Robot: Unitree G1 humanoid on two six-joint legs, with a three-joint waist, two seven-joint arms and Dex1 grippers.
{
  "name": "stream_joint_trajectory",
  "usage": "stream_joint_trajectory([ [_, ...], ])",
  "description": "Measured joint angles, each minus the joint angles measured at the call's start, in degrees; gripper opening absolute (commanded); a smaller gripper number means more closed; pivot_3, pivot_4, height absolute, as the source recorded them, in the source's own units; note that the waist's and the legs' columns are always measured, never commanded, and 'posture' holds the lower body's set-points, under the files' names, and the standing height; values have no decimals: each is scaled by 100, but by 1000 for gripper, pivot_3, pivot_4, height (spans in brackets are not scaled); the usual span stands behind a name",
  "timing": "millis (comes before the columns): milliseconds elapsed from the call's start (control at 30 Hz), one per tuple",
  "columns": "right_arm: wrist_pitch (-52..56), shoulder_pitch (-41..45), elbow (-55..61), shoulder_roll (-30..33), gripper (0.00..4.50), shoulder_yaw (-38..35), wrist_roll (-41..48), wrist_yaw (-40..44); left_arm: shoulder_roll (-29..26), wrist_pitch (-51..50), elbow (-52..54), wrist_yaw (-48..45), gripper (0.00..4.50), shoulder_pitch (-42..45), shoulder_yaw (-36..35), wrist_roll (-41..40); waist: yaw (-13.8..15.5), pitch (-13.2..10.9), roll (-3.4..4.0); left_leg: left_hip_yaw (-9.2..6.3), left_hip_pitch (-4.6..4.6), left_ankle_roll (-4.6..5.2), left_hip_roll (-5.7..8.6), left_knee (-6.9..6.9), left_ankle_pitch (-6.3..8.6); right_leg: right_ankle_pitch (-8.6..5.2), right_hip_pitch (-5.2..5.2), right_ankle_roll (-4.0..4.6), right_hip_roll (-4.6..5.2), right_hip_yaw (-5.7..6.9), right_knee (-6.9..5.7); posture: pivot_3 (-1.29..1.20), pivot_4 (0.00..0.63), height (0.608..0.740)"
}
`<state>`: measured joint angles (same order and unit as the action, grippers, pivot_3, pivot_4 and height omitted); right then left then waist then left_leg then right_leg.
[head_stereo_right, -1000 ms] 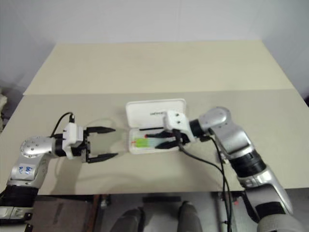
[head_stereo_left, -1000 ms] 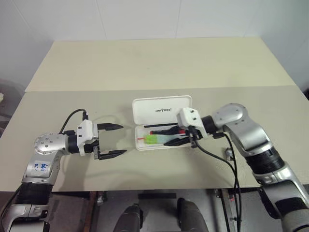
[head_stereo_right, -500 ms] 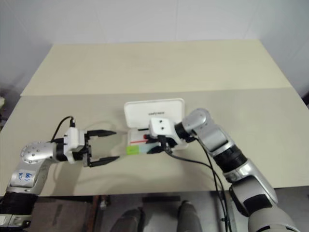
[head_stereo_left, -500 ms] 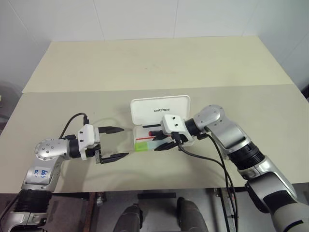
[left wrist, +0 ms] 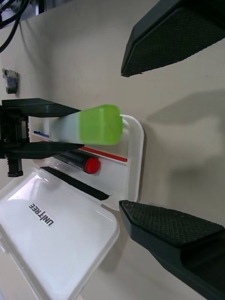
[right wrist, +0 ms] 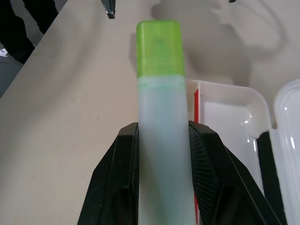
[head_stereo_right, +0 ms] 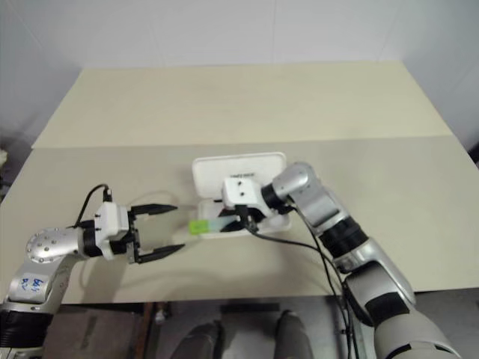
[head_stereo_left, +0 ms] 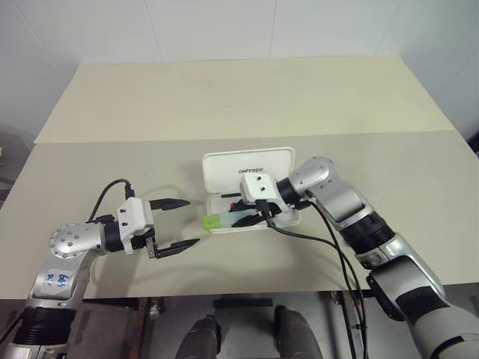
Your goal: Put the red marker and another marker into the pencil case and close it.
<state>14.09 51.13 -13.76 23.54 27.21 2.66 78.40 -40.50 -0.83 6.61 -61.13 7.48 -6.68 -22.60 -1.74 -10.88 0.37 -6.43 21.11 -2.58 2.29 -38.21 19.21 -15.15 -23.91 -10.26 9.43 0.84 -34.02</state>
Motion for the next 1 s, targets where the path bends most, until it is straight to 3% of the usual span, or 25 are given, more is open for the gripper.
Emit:
stream_joint_trajectory([
  [267, -301, 95, -318, -64, 4477, 3, -206, -5, -5, -44, 55, 48, 4500, -11, -19, -4, -7, 0, 0, 0, 0, 0, 0, 2, 0, 0, -2, 0, 0, 0, 1, 0, 150, 740],
  [767, -52, 141, 233, 138, 4477, -289, 94, 36, -4, -46, -64, -37, 4500, 275, 36, 4, 4, 0, 0, 0, 2, 0, 0, 2, 0, 0, -2, 0, 0, 0, 1, 0, 150, 740],
  [1000, -55, -499, 958, 978, 4477, -1080, 947, 454, -10, -18, -317, -103, 4500, 386, 90, 65, 28, 0, -1, 2, 5, 0, 1, 3, 0, 0, 0, 0, 0, 1, 8, 0, 150, 740],
])
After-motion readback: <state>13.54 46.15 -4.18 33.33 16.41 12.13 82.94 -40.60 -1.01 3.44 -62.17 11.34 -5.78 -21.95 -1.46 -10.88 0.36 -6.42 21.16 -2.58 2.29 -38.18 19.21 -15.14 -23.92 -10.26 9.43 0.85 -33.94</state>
